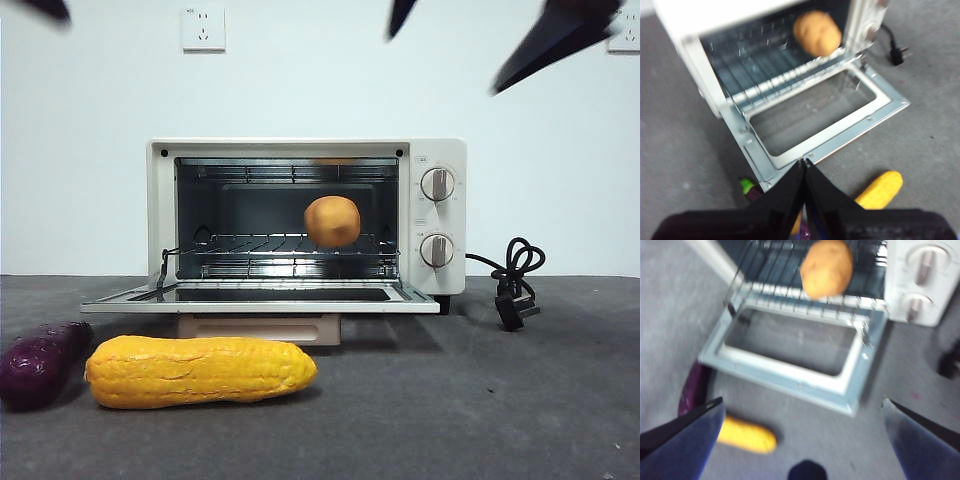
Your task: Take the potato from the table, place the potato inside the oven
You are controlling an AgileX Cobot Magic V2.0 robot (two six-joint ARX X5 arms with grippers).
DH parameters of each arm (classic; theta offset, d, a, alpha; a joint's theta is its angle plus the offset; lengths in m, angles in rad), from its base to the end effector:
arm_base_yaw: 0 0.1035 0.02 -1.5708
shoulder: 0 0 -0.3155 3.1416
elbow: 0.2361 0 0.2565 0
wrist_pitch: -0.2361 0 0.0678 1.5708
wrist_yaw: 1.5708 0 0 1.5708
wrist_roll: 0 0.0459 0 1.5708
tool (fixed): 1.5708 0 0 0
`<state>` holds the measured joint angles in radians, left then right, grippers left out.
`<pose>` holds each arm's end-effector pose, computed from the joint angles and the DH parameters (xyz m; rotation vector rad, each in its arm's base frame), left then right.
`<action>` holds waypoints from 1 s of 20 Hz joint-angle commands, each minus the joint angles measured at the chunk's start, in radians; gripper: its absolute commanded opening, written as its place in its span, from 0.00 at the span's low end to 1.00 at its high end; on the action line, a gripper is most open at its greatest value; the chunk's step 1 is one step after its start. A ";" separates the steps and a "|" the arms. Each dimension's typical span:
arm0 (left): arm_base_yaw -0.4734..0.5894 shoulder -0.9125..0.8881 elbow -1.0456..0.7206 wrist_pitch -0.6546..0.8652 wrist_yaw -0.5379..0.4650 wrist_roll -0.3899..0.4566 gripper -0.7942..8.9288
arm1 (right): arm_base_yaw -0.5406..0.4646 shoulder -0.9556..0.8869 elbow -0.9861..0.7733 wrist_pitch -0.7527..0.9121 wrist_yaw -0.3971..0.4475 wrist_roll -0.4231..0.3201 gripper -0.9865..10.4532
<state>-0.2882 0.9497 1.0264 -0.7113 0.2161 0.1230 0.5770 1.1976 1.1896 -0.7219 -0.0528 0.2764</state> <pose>0.1613 -0.0581 0.3722 0.1394 0.6101 -0.5260 0.1994 0.1327 0.3795 0.0638 0.7911 0.4961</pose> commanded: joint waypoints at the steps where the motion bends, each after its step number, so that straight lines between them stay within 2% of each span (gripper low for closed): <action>1: 0.082 0.050 -0.072 0.118 0.084 -0.026 0.07 | 0.003 -0.076 0.001 -0.106 -0.001 -0.071 0.56; 2: 0.124 0.092 -0.089 0.160 0.112 -0.027 0.07 | 0.003 -0.116 0.001 -0.156 -0.001 -0.079 0.56; 6: 0.293 0.344 -0.097 0.332 0.328 -0.092 0.07 | 0.003 -0.298 0.001 -0.295 -0.001 -0.080 0.56; 10: 0.362 0.592 -0.097 0.485 0.465 -0.159 0.07 | 0.003 -0.439 0.001 -0.329 0.000 -0.027 0.56; 15: 0.368 0.802 -0.096 0.633 0.493 -0.184 0.07 | 0.003 -0.507 0.001 -0.337 -0.002 0.027 0.56; 20: 0.365 0.872 -0.090 0.727 0.490 -0.195 0.07 | 0.003 -0.507 0.001 -0.342 -0.001 0.049 0.56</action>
<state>0.0772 1.8076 0.9409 0.0113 0.6994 -0.0650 0.5770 0.6926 1.1896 -1.0695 -0.0528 0.3111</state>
